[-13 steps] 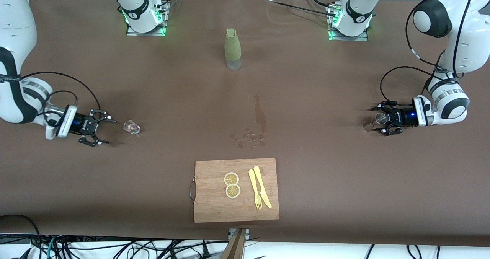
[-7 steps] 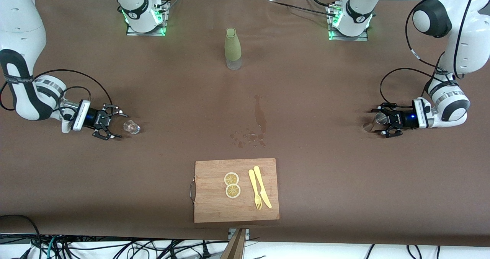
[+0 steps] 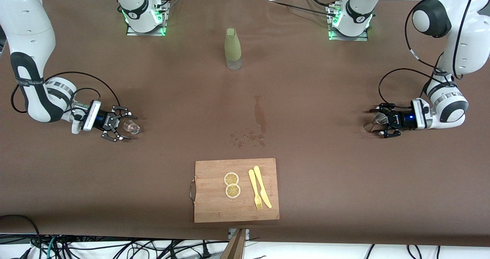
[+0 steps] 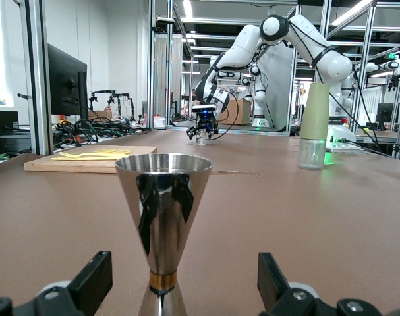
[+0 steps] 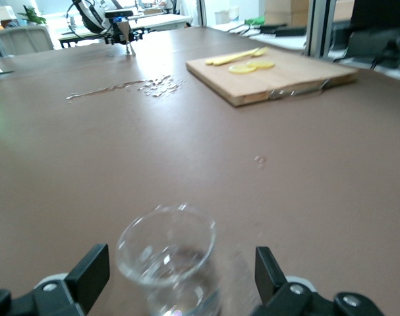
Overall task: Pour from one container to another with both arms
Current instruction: 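Lift the beaker with the right gripper while the left gripper lifts the jigger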
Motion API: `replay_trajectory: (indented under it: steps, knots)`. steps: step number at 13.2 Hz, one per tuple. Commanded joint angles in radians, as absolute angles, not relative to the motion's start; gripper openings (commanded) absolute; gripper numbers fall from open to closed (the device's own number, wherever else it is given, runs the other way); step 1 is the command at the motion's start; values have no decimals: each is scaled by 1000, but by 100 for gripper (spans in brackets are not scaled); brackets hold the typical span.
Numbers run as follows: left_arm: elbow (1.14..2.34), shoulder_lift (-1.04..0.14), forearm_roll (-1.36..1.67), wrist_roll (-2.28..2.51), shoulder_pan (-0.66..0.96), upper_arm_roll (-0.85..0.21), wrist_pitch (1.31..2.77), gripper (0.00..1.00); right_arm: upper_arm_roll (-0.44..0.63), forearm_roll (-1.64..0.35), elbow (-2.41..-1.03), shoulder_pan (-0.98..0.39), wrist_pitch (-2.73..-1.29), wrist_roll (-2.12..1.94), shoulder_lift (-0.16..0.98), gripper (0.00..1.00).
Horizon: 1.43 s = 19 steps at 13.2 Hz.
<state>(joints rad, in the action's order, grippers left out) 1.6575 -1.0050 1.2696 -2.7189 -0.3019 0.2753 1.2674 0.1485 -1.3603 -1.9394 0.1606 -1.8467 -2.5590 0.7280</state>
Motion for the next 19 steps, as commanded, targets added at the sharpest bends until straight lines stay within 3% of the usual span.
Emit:
replay_trajectory:
  steps: [1,4,5,6,8,9,11,14,19]
  knots:
    - [1654,-1012,1290,-2798,-298,287,1256,94,149,-1411,-1970,144,-1867,-2618,710,97]
    - [1654,-1014,1282,-2804,-304,288,1256,91,149,-1413,-1970,144,-1856,-2620,741,94]
    - [1655,-1014,1282,-2807,-304,288,1256,82,149,-1413,-1970,144,-1855,-2626,744,89]
    - [1654,-1014,1282,-2809,-305,288,1256,64,149,-1413,-1970,146,-1853,-2626,744,84]
    - [1655,-1014,1284,-2809,-305,287,1256,37,149,-1413,-1967,146,-1852,-2625,742,47]
    - [1655,-1015,1285,-2810,-304,287,1256,29,149,-1413,-1960,147,-1850,-2623,742,34]
    - [1655,-1019,1289,-2809,-302,287,1256,21,149,-1416,-1948,152,-1821,-2620,747,20]
    - [1654,-1025,1292,-2801,-304,287,1258,0,149,-1436,-1944,152,-1772,-2603,746,20]
    - [1628,-1019,1275,-2741,-278,273,1256,0,140,-1437,-1902,147,-1746,-2524,744,19]
